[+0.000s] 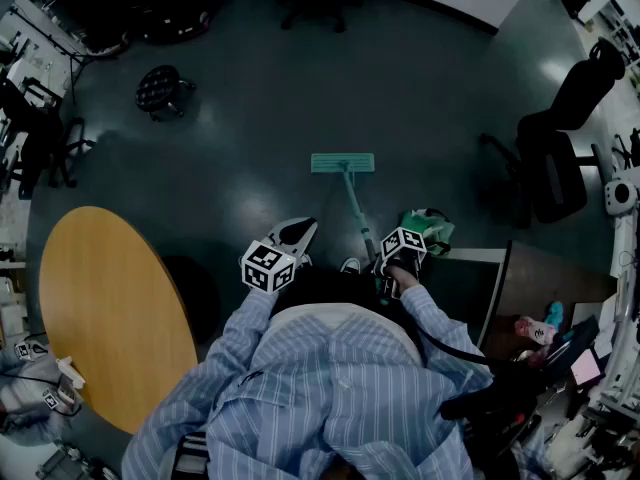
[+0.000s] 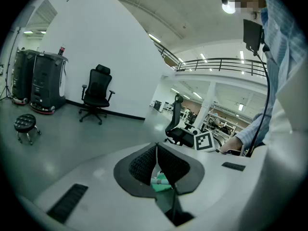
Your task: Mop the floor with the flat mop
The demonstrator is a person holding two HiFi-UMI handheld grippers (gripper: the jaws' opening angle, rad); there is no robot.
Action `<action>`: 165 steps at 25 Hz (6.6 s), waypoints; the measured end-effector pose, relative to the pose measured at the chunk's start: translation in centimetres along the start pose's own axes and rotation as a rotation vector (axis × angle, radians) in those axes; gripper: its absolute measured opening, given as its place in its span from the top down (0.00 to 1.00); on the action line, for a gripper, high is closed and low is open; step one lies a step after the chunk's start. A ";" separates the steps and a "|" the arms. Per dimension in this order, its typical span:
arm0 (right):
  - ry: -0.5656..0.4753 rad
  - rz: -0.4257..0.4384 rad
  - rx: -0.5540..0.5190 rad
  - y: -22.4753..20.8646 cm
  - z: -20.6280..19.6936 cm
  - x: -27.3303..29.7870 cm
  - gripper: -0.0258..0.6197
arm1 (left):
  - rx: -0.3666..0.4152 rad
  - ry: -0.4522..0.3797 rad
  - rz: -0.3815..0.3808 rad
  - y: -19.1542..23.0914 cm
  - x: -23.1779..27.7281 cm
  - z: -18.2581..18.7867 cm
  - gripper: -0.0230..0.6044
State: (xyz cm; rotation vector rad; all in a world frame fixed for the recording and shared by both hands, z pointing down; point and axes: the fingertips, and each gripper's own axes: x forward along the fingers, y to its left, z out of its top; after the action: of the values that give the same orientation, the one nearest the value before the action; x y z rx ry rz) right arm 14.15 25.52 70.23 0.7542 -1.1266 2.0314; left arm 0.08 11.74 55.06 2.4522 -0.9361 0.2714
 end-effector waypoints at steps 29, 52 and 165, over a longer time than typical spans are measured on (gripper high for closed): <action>0.034 0.031 -0.016 -1.8 1.1 -2.7 0.88 | -0.023 -0.032 0.042 -2.1 1.8 1.4 0.95; 0.057 0.039 -0.080 -0.1 8.1 -5.2 0.87 | -0.038 -0.082 0.104 3.6 7.9 6.1 0.95; 0.140 -0.235 -0.199 -15.2 -3.9 -7.4 0.88 | -0.105 -0.032 0.034 -1.4 4.0 -3.0 0.95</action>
State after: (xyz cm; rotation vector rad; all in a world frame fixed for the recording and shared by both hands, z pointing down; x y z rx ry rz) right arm 29.94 32.74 70.15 0.6038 -1.0860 1.7200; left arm 3.92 11.89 58.49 2.3527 -0.9817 0.1906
